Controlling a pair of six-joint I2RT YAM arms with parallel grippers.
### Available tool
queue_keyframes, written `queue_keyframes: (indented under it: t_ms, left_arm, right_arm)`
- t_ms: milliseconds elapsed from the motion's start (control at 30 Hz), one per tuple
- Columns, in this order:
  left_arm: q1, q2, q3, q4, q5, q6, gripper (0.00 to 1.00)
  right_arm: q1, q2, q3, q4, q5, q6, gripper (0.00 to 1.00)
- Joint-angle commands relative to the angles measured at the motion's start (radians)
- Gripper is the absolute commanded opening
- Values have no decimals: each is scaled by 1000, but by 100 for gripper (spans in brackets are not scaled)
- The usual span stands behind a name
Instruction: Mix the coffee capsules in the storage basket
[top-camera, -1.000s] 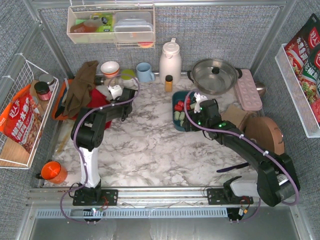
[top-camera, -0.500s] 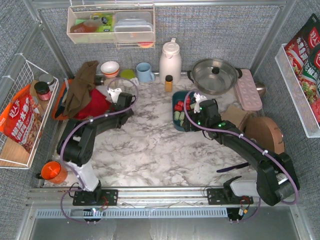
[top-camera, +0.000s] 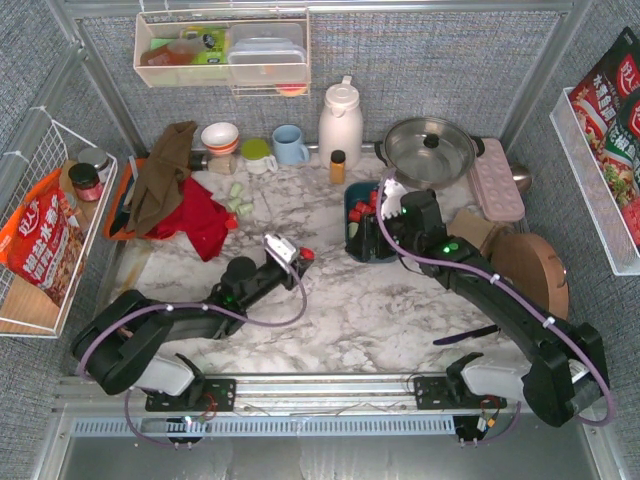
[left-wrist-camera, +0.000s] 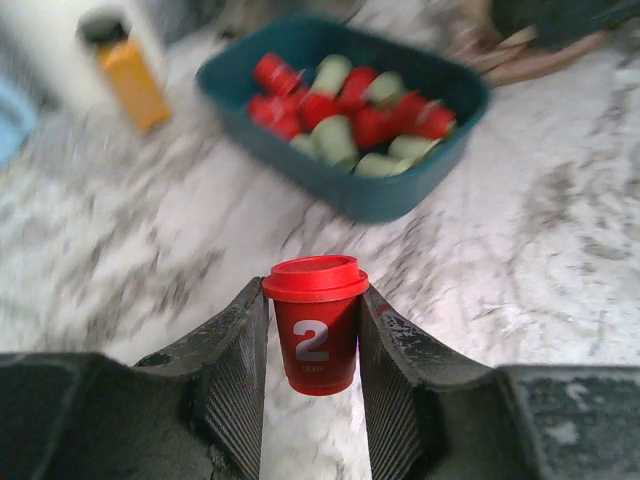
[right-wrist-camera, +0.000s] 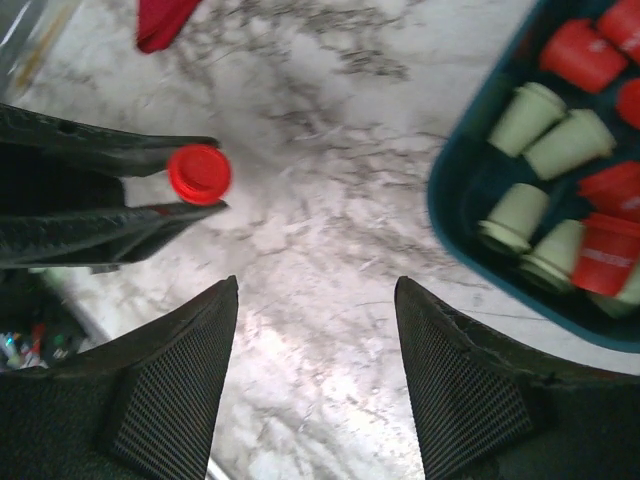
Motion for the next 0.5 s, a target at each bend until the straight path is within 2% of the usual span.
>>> queue_keyframes:
  t_ms: [0, 200, 467]
  left_arm:
    - [-39, 26, -47, 447, 225, 216, 34]
    - [-121, 87, 0, 475, 272, 328, 33]
    - [-152, 113, 17, 485, 270, 350, 33]
  right_arm:
    - [52, -19, 41, -71, -90, 24, 68]
    - [125, -24, 67, -72, -101, 59, 68]
    - [150, 4, 66, -73, -99, 64, 67]
